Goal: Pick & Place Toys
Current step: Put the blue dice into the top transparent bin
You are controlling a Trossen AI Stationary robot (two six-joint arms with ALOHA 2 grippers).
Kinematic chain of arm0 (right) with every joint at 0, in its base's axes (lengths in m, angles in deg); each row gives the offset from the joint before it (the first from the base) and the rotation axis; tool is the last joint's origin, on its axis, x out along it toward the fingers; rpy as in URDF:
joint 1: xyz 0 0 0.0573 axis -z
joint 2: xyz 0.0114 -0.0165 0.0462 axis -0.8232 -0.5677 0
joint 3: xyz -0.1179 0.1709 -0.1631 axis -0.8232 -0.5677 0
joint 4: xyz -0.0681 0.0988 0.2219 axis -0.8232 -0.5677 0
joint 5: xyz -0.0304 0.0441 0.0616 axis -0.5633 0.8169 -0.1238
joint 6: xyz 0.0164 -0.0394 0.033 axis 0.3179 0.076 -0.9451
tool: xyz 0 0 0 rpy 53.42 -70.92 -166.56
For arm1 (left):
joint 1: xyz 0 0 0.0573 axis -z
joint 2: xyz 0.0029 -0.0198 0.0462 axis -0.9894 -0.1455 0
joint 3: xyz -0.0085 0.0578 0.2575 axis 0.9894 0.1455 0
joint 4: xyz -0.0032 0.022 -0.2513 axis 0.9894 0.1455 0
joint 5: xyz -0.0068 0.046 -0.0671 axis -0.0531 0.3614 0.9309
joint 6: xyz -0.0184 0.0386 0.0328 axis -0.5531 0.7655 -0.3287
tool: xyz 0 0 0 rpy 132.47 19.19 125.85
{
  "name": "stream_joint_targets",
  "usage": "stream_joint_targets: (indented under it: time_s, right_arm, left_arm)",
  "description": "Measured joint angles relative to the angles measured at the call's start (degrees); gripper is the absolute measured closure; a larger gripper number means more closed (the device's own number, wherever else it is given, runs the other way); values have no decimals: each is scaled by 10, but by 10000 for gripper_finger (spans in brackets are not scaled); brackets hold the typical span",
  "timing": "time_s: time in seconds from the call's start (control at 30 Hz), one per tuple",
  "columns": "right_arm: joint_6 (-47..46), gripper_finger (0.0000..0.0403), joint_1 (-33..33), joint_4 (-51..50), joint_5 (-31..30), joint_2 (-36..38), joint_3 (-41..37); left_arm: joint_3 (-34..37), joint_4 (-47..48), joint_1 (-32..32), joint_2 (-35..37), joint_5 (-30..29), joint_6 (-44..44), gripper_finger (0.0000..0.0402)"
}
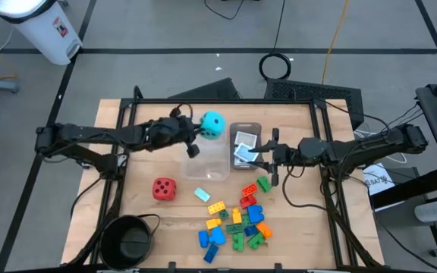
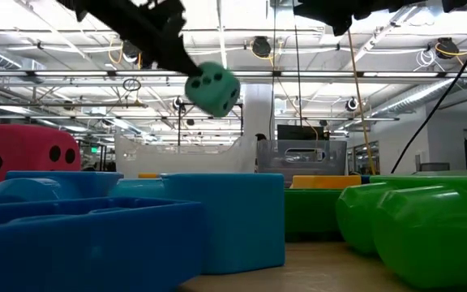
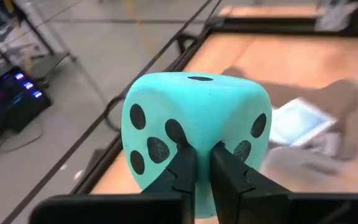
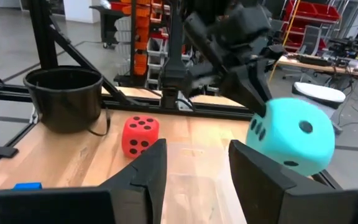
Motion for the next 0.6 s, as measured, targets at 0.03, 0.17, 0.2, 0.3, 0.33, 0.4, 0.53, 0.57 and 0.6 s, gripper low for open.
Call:
stream_joint_targets:
  time_s: [0.03,0.17,0.2,0.3,0.33,0.4,0.53,0.57,0.6]
  right_arm:
    - [0,257,0,1,0,0,0]
    - [0,260,0,-2,0,0,0]
    - [0,260,0,-5,0,0,0]
    - [-2,260,0,-10,0,0,0]
    - [-2,259,0,-12,0,0,0]
    - [-2,258,0,-12,0,0,0]
    - [0,258,0,-10,0,0,0]
    - [0,259,0,-10,0,0,0]
    - [0,260,0,-10,0,0,0]
  left_arm:
    - [0,4,-7,-5,-2,4,384]
    - [1,54,-30,-17,-13,-1,387]
    - [1,73,-32,-18,-20,-4,390]
    - [1,129,-32,-18,-46,-9,392]
    - [1,146,-32,-18,-50,-8,392]
    - [1,183,-31,-18,-58,-9,392]
    - [1,216,-35,-24,-58,-10,393]
    - [0,216,-36,-28,-56,-4,394]
    - [1,219,-36,-32,-52,7,394]
